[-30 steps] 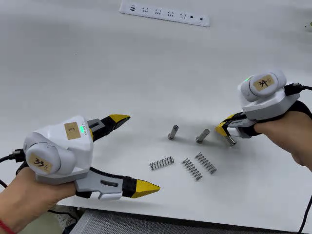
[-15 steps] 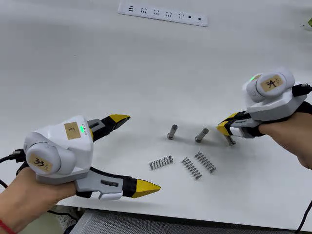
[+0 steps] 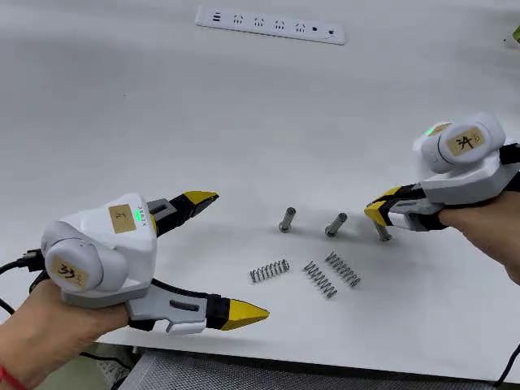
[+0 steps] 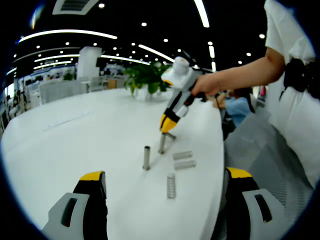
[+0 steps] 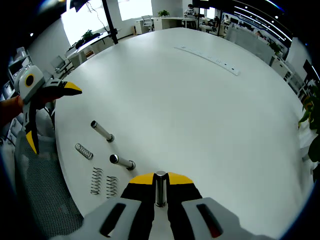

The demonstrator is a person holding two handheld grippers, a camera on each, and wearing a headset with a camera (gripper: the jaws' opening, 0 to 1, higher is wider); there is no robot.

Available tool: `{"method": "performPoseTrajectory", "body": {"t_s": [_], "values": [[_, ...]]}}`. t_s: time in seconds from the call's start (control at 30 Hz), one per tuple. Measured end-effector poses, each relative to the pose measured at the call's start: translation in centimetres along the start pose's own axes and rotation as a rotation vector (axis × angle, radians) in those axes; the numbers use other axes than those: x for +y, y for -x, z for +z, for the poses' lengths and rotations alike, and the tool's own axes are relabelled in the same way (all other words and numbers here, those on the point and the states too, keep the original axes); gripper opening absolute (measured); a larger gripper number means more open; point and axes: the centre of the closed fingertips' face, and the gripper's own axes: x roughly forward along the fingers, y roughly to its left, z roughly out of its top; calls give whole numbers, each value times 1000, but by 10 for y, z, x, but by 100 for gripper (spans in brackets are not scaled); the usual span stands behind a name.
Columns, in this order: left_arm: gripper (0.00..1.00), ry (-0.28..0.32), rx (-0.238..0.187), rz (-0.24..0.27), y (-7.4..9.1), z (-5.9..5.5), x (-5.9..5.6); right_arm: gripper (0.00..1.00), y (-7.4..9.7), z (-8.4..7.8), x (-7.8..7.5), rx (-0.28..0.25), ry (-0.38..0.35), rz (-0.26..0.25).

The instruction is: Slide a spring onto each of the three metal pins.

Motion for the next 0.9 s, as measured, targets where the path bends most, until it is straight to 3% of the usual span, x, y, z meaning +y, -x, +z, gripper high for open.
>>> {"method": "performPoseTrajectory", "body": {"t_s": [0.9], "values": [[100,-16,25,-13,-3,2,-7,9,18,-6,2,-90,-19,-12]]}}
